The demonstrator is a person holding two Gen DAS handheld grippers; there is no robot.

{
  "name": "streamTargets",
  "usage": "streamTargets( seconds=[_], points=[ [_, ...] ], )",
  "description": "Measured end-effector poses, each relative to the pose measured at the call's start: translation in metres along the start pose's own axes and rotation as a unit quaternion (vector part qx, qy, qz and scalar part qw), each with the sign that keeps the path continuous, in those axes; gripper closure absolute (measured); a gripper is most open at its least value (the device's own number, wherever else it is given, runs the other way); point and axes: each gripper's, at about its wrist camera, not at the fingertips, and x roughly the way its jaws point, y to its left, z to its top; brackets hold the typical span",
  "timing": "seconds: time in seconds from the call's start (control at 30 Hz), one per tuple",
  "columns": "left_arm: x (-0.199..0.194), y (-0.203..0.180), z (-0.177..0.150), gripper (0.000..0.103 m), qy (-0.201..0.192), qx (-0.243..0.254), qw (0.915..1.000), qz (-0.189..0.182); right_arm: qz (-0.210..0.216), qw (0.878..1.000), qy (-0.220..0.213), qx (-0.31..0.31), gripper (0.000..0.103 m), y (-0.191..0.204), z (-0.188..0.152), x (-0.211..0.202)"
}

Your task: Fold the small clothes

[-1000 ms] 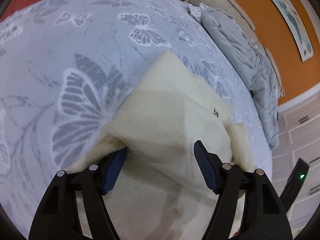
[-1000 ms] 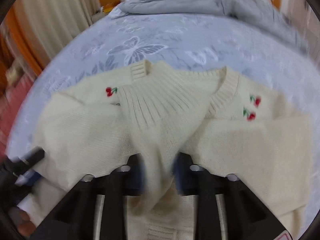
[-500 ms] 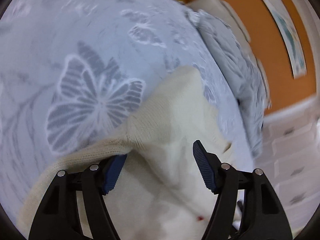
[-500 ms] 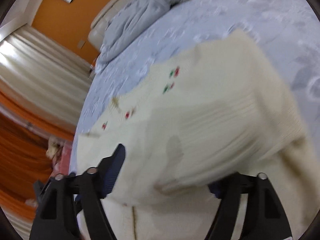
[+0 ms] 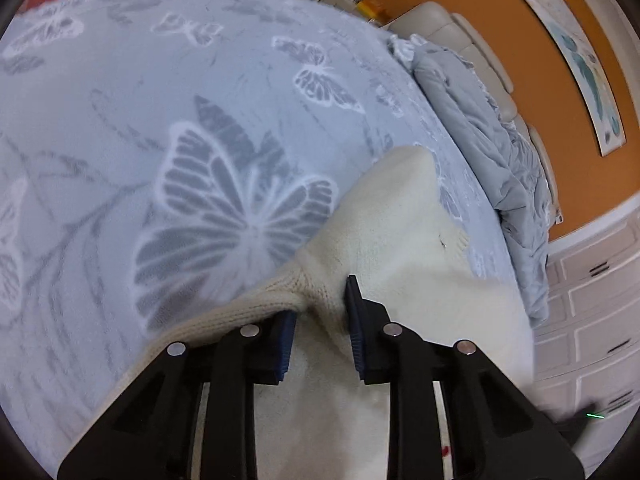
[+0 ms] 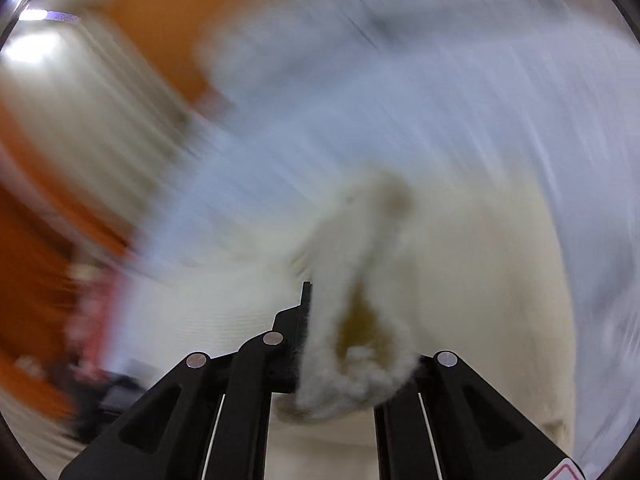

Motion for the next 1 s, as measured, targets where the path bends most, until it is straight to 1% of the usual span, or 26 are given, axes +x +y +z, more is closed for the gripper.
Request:
streamTargets(
  seconds=[0.03, 0.07, 0.1, 0.13, 0.17, 0.2, 0.23, 0.27, 0.33, 0.37, 0.4, 0.43, 0.47, 0.5, 0.53, 0.57, 0.6, 0.63, 0.7, 0.77, 0.83, 0.87, 0.9, 0.93, 0.97, 1.0],
  points=[
    [0.000, -0.005, -0.002, 0.078, -0.006, 0.022, 0.9997, 0.012, 0.031, 0.999, -0.015, 0.020, 0.097, -0.017, -0.009, 0.000],
    [0.000, -0.010, -0.006, 0.077, -0.015, 0.043, 0.9987, 0.025, 0.037, 0.999, -0.020, 0.024, 0.096, -0.016, -0.009, -0.007],
    [0.000, -0.011, -0.008, 0.077, -0.022, 0.052, 0.9980, 0.028, 0.042, 0.998, -0.025, 0.029, 0.094, -0.013, -0.009, -0.014],
    [0.000, -0.011, -0.012, 0.077, -0.034, 0.066, 0.9968, 0.030, 0.048, 0.998, -0.031, 0.032, 0.087, -0.012, -0.011, -0.021],
    [-0.001, -0.011, -0.017, 0.077, -0.048, 0.078, 0.9954, 0.026, 0.039, 0.998, -0.034, 0.024, 0.073, -0.010, -0.013, -0.028],
    [-0.003, -0.008, -0.019, 0.077, -0.058, 0.079, 0.9951, 0.017, 0.016, 0.999, -0.034, 0.015, 0.065, -0.011, -0.017, -0.031],
    [-0.004, -0.005, -0.019, 0.077, -0.062, 0.075, 0.9952, 0.010, -0.016, 0.999, -0.036, 0.011, 0.060, -0.010, -0.020, -0.033],
    [-0.004, -0.003, -0.018, 0.077, -0.063, 0.071, 0.9955, 0.005, -0.065, 0.996, -0.051, 0.013, 0.061, -0.015, -0.027, -0.041],
    [-0.003, -0.003, -0.020, 0.076, -0.072, 0.074, 0.9947, 0.001, -0.108, 0.989, -0.097, 0.028, 0.058, -0.012, -0.038, -0.061],
    [-0.003, -0.003, -0.020, 0.076, -0.075, 0.076, 0.9943, 0.000, -0.100, 0.986, -0.132, 0.026, 0.058, -0.003, -0.041, -0.075],
    [-0.003, -0.003, -0.021, 0.075, -0.077, 0.077, 0.9940, -0.001, -0.061, 0.989, -0.136, 0.004, 0.059, 0.014, -0.041, -0.079],
    [-0.003, -0.003, -0.021, 0.075, -0.079, 0.077, 0.9939, -0.002, -0.034, 0.992, -0.120, -0.021, 0.067, 0.034, -0.033, -0.072],
    [-0.003, -0.002, -0.022, 0.075, -0.080, 0.078, 0.9938, -0.003, -0.003, 0.994, -0.084, -0.070, 0.081, 0.069, -0.029, -0.059],
    [-0.004, -0.002, -0.021, 0.075, -0.080, 0.078, 0.9937, -0.004, 0.022, 0.993, -0.052, -0.107, 0.087, 0.098, -0.029, -0.047],
    [-0.004, -0.002, -0.022, 0.075, -0.081, 0.078, 0.9937, -0.005, 0.049, 0.988, -0.016, -0.144, 0.099, 0.126, -0.028, -0.030],
    [-0.003, -0.002, -0.022, 0.074, -0.080, 0.078, 0.9937, -0.006, 0.077, 0.980, 0.021, -0.183, 0.103, 0.163, -0.030, -0.006],
    [-0.003, -0.002, -0.023, 0.072, -0.081, 0.079, 0.9935, -0.008, 0.088, 0.973, 0.047, -0.207, 0.103, 0.186, -0.031, 0.010],
    [-0.004, -0.003, -0.024, 0.070, -0.081, 0.082, 0.9933, -0.009, 0.091, 0.963, 0.080, -0.241, 0.103, 0.217, -0.033, 0.036],
    [-0.003, -0.004, -0.025, 0.067, -0.082, 0.087, 0.9927, -0.013, 0.080, 0.950, 0.114, -0.281, 0.103, 0.253, -0.034, 0.072],
    [-0.003, -0.006, -0.026, 0.064, -0.083, 0.091, 0.9922, -0.015, 0.065, 0.938, 0.149, -0.306, 0.103, 0.285, -0.032, 0.112],
    [-0.002, -0.008, -0.027, 0.055, -0.084, 0.100, 0.9913, -0.021, 0.045, 0.932, 0.168, -0.319, 0.103, 0.304, -0.036, 0.144],
    [-0.001, -0.011, -0.027, 0.052, -0.083, 0.107, 0.9905, -0.023, 0.020, 0.928, 0.169, -0.330, 0.103, 0.312, -0.042, 0.156],
    [0.001, -0.012, -0.027, 0.052, -0.082, 0.110, 0.9903, -0.021, 0.010, 0.927, 0.162, -0.337, 0.103, 0.317, -0.042, 0.166],
    [0.001, -0.011, -0.027, 0.050, -0.083, 0.108, 0.9904, -0.024, 0.007, 0.927, 0.157, -0.340, 0.103, 0.320, -0.040, 0.169],
    [0.001, -0.008, -0.026, 0.049, -0.083, 0.103, 0.9904, -0.038, 0.009, 0.929, 0.155, -0.335, 0.103, 0.325, -0.035, 0.170],
    [0.000, -0.009, -0.026, 0.046, -0.084, 0.105, 0.9900, -0.041, 0.016, 0.933, 0.151, -0.325, 0.103, 0.324, -0.032, 0.165]
  ],
)
